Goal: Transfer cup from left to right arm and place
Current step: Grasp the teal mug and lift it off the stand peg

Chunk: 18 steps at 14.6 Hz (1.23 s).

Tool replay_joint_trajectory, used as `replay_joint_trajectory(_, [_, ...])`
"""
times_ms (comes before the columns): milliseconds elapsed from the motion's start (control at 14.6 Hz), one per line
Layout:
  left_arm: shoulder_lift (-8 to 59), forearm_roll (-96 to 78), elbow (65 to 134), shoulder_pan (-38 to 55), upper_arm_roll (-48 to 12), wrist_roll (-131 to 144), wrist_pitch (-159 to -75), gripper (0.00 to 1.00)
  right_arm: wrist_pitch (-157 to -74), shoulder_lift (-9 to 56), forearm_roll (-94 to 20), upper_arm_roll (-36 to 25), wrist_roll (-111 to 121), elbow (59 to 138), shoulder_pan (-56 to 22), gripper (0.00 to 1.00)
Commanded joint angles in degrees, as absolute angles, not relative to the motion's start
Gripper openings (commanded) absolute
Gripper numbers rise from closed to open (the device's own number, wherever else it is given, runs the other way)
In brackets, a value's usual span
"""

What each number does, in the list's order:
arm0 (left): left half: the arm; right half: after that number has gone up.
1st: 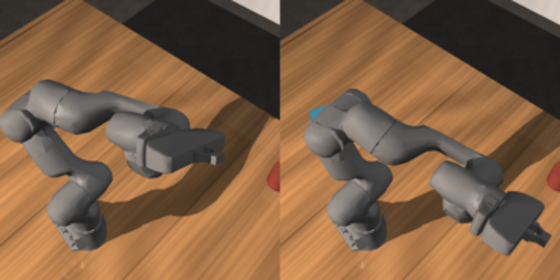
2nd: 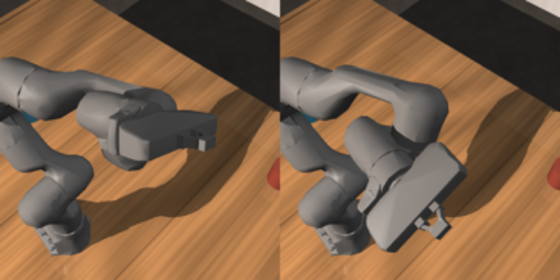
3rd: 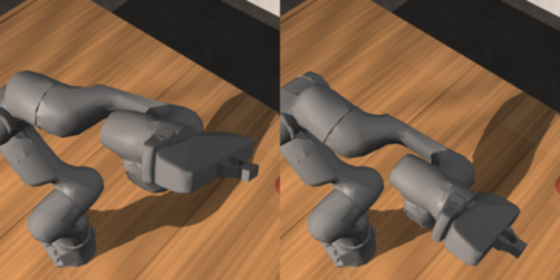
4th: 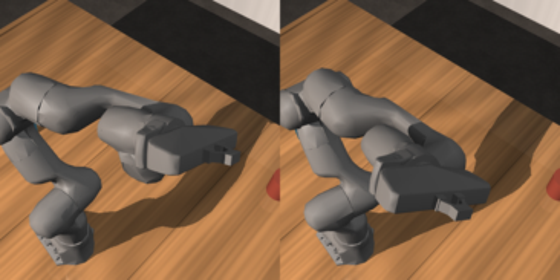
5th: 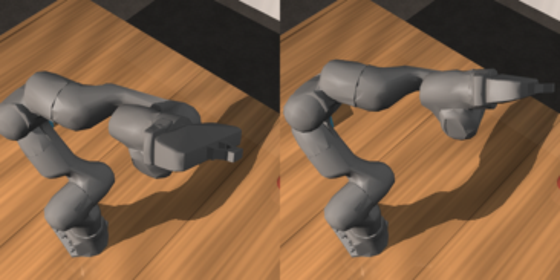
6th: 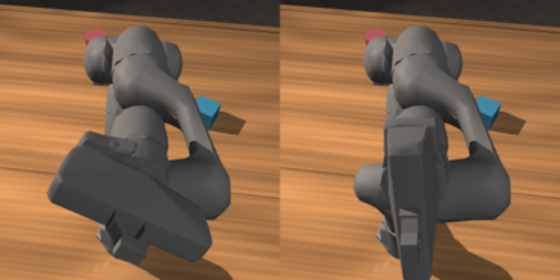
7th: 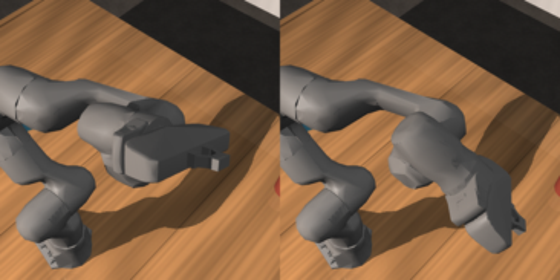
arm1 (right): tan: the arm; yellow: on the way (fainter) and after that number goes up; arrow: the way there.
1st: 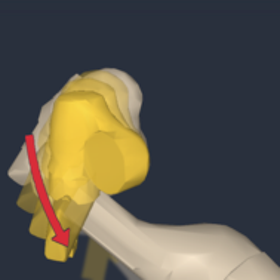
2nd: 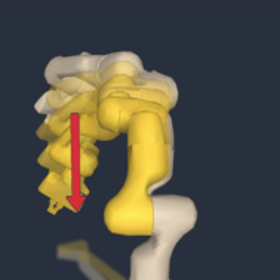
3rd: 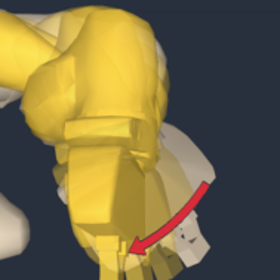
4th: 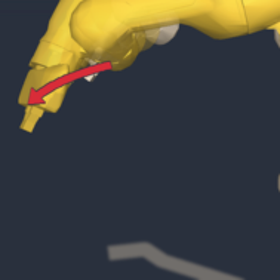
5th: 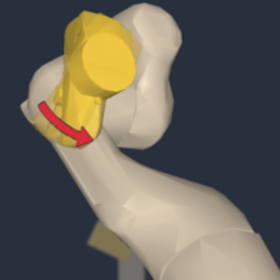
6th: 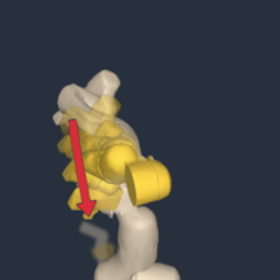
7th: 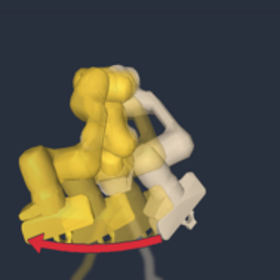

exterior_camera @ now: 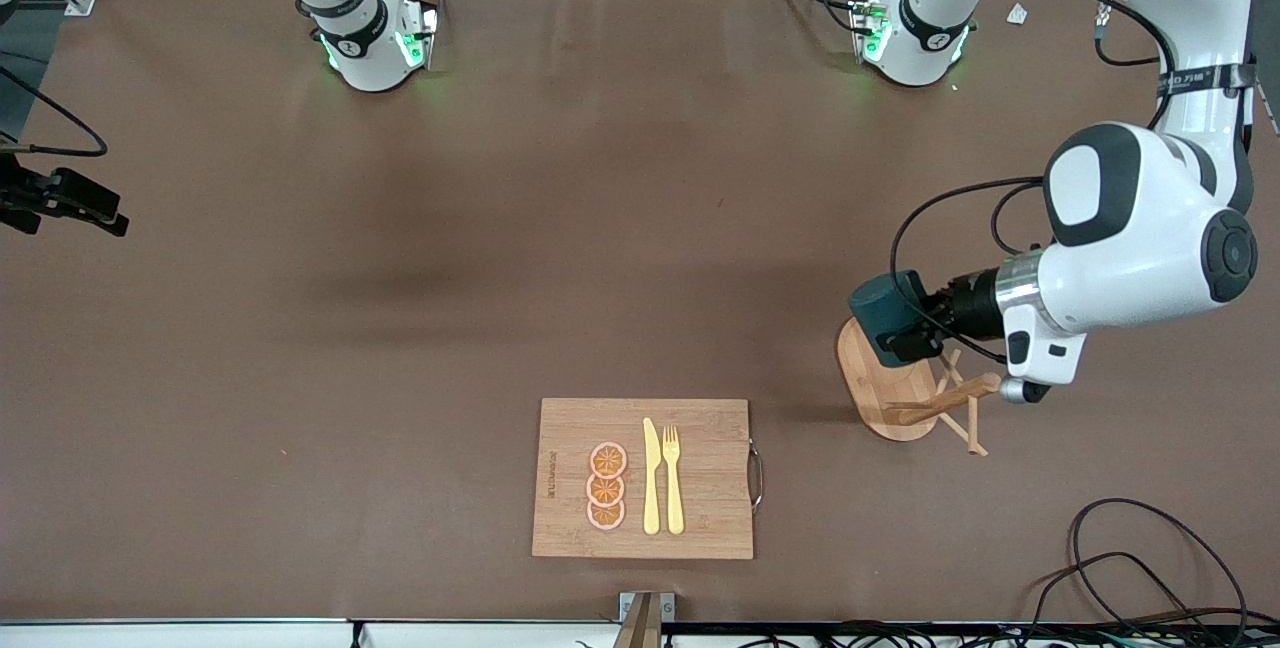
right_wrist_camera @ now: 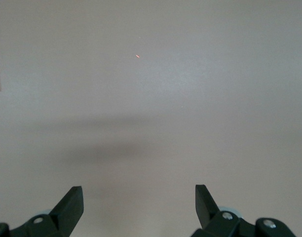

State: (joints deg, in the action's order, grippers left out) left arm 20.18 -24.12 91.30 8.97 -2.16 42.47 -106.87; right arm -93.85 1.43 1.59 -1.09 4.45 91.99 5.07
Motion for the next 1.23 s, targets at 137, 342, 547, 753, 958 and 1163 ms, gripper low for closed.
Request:
replay_joint_trajectory(137, [15.48,-24.61,91.58,8.88,-7.02,51.48,-103.10,0.71,-93.52,0.35,1.41,-0.97,6.41,92.29,5.45,1.00])
replay_joint_trajectory(342, [15.03,-23.91,90.88,9.05,-11.85,56.49,-103.97,0.70,-93.43,0.35,1.41,-1.05,6.59,92.20,5.62,1.00])
replay_joint_trajectory(547, [15.29,-17.17,89.21,11.59,-16.16,63.34,-107.39,0.66,-93.34,0.35,1.41,-1.05,6.59,92.20,5.62,1.00])
replay_joint_trajectory(753, [15.99,-8.73,88.16,18.34,-17.05,69.24,-110.20,0.59,-93.34,0.35,1.41,-1.05,6.50,92.20,5.63,1.00])
replay_joint_trajectory(958, [17.14,1.63,88.42,25.64,-17.05,75.92,-116.43,0.57,-93.08,0.35,1.41,-1.05,6.59,92.20,5.54,1.00])
replay_joint_trajectory(1163, [20.29,16.63,88.24,33.90,-17.05,83.56,-117.42,0.56,-93.08,0.35,1.32,-1.05,6.50,92.11,5.54,1.00])
